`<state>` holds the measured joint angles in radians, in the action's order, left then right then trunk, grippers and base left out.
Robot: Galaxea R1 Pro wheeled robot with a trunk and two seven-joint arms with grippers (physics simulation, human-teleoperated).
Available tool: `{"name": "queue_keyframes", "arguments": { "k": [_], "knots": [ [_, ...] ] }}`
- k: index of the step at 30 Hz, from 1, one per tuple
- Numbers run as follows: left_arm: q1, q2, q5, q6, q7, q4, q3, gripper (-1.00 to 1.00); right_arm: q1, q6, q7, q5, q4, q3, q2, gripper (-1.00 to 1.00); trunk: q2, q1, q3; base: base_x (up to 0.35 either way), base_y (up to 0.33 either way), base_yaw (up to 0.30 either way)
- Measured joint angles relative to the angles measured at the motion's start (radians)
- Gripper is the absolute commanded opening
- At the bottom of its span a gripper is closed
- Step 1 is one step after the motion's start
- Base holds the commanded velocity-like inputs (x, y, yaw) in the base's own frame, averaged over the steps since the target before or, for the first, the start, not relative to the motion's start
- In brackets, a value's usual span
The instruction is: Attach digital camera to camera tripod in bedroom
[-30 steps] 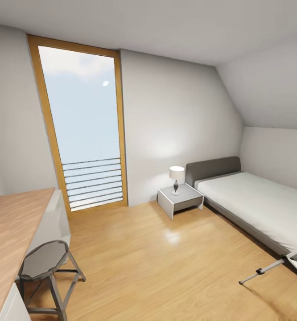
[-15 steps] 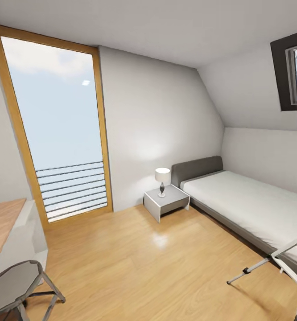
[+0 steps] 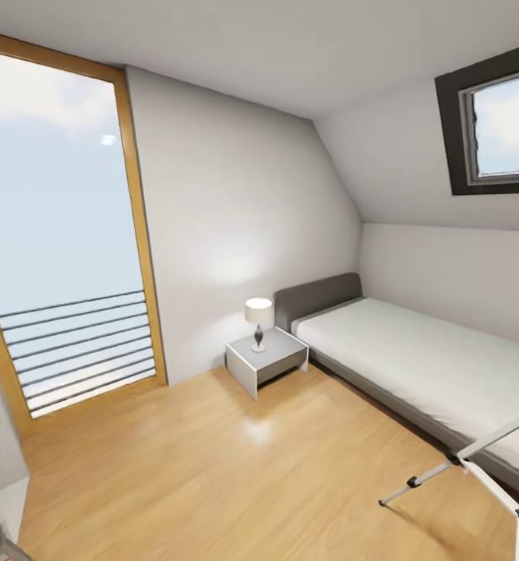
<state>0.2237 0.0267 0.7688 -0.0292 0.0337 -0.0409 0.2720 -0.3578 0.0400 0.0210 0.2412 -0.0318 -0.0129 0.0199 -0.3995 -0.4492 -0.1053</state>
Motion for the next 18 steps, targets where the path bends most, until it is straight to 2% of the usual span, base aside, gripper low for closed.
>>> {"name": "queue_keyframes", "arguments": {
  "k": [9,18],
  "knots": [
    [0.0,0.001,0.005,-0.001,0.0,0.0,0.0,-1.0,0.0,0.0,0.0,-0.002,0.0,0.0,0.0,1.0,0.0,0.0,0.0,0.318,0.048,-0.238],
    [0.0,0.001,0.004,-0.002,0.0,0.0,0.0,-1.0,0.0,0.0,0.0,-0.002,0.0,0.001,0.0,1.0,0.0,0.0,0.0,0.214,0.284,-0.239]
  ]
}}
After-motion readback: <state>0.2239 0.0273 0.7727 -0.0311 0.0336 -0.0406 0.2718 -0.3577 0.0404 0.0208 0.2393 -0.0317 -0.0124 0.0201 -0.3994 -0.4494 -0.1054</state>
